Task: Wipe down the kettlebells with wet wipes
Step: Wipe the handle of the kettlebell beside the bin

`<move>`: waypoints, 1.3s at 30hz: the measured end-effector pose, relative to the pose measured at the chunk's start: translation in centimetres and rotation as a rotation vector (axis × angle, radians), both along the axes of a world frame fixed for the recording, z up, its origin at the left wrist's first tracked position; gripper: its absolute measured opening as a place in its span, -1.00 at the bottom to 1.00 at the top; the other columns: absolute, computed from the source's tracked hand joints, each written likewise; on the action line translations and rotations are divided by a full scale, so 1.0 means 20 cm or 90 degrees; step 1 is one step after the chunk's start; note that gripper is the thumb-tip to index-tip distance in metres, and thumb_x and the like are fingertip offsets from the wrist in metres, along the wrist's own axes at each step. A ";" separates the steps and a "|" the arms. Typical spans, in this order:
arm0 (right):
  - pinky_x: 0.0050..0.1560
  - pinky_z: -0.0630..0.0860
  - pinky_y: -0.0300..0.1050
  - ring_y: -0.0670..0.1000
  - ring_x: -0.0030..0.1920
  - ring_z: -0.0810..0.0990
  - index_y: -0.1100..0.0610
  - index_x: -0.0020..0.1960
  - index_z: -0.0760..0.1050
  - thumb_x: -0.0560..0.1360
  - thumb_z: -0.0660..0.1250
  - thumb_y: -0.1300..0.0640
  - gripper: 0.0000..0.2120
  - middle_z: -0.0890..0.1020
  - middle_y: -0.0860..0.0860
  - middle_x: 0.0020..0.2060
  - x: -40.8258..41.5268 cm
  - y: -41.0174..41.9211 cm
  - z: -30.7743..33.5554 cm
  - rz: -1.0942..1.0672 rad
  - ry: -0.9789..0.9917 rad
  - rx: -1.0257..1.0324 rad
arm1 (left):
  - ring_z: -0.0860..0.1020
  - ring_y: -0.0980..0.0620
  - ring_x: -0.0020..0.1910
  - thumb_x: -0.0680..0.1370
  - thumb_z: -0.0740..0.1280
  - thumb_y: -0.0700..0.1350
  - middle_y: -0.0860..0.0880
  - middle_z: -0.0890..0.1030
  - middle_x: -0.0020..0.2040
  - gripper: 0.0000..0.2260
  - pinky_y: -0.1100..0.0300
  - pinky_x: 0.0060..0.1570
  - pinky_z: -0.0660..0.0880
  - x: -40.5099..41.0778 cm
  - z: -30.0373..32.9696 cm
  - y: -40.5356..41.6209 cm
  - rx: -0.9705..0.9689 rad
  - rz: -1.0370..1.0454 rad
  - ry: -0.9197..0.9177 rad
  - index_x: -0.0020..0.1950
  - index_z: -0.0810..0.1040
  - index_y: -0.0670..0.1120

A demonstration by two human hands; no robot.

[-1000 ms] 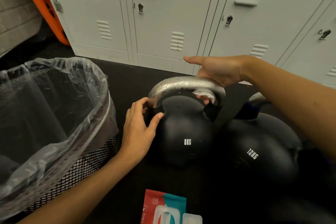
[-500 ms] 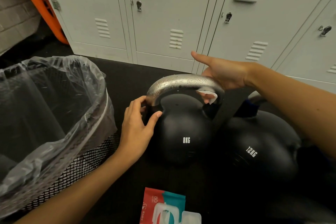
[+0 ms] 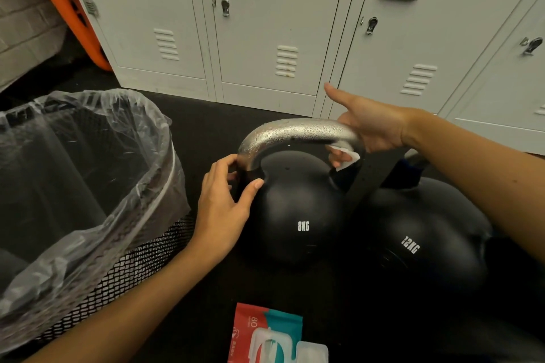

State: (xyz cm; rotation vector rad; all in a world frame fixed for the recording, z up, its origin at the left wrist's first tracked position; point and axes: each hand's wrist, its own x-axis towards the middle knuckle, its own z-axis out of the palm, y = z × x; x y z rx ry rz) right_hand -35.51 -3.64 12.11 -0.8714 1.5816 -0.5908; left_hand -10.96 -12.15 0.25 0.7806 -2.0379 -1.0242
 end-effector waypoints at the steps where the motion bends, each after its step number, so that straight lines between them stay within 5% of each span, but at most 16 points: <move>1: 0.09 0.51 -0.01 0.13 -0.29 0.55 0.24 -0.41 0.53 0.53 -0.29 -0.43 -0.07 0.49 0.15 -0.51 0.00 0.02 -0.02 -0.023 -0.020 -0.009 | 0.44 0.10 0.15 0.49 0.41 -0.03 0.35 0.38 0.06 -0.63 0.14 0.14 0.44 0.00 0.00 0.00 0.002 -0.002 -0.001 0.21 0.34 0.18; 7: -0.05 0.50 -0.06 0.16 -0.32 0.50 0.27 -0.37 0.51 0.66 -0.24 -0.18 -0.20 0.51 0.18 -0.51 0.05 0.04 -0.05 -0.097 0.017 -0.090 | 0.45 0.09 0.14 0.49 0.41 -0.04 0.34 0.38 0.06 -0.63 0.13 0.14 0.45 0.00 0.00 0.00 0.003 -0.001 -0.001 0.21 0.35 0.17; 12: 0.12 0.43 -0.08 0.08 -0.11 0.54 0.28 0.01 0.57 0.64 -0.06 0.05 -0.52 0.68 0.12 -0.21 0.07 0.14 -0.09 -0.290 -0.038 -0.206 | 0.47 0.07 0.15 0.48 0.42 -0.04 0.26 0.43 0.08 -0.64 0.15 0.13 0.45 0.00 0.00 0.00 0.006 0.001 0.003 0.20 0.37 0.15; 16: 0.09 0.47 -0.16 0.01 -0.03 0.59 0.21 0.09 0.58 0.65 0.09 0.11 -0.69 0.67 0.07 -0.04 0.09 0.24 -0.11 -0.386 -0.036 -0.271 | 0.48 0.07 0.14 0.48 0.42 -0.03 0.19 0.49 0.10 -0.65 0.10 0.14 0.47 0.00 -0.01 0.00 0.012 0.006 0.009 0.19 0.38 0.16; 21: 0.25 0.50 -0.14 -0.03 0.15 0.65 0.18 0.24 0.56 0.66 0.12 0.12 -0.70 0.70 0.05 0.10 0.14 0.37 -0.19 -0.439 -0.063 -0.268 | 0.47 0.08 0.14 0.48 0.41 -0.02 0.14 0.49 0.11 -0.63 0.11 0.14 0.46 0.00 -0.01 0.00 0.022 0.009 -0.001 0.20 0.36 0.18; 26: 0.08 0.60 -0.19 -0.07 0.10 0.65 0.13 0.23 0.54 0.68 0.10 0.12 -0.72 0.68 0.04 0.11 0.22 0.41 -0.24 -0.529 -0.131 -0.216 | 0.47 0.07 0.14 0.48 0.42 -0.03 0.18 0.46 0.08 -0.63 0.10 0.13 0.47 0.00 -0.01 0.01 0.023 0.014 -0.003 0.21 0.36 0.16; 31: 0.13 0.54 -0.16 0.05 0.25 0.58 0.22 0.32 0.48 0.69 0.10 0.15 -0.70 0.61 0.13 0.22 0.26 0.35 -0.21 -0.587 -0.135 -0.228 | 0.48 0.08 0.13 0.48 0.41 -0.02 0.08 0.50 0.15 -0.63 0.04 0.14 0.49 -0.01 -0.01 0.01 0.034 0.017 -0.001 0.20 0.35 0.19; 35: 0.21 0.52 -0.22 -0.07 0.14 0.64 0.25 0.26 0.52 0.67 0.16 0.16 -0.72 0.67 0.07 0.14 0.25 0.33 -0.16 -0.584 -0.118 -0.312 | 0.49 0.11 0.10 0.48 0.41 -0.02 0.04 0.50 0.16 -0.63 0.07 0.12 0.50 0.00 -0.02 0.01 0.036 0.018 -0.006 0.20 0.35 0.19; 39: 0.08 0.56 -0.23 -0.05 0.13 0.64 0.20 0.24 0.54 0.69 0.12 0.11 -0.71 0.68 0.07 0.11 0.25 0.35 -0.21 -0.588 -0.149 -0.260 | 0.49 0.14 0.10 0.49 0.41 -0.02 0.04 0.50 0.18 -0.62 0.09 0.12 0.50 0.00 -0.02 0.01 0.042 0.018 -0.005 0.21 0.35 0.20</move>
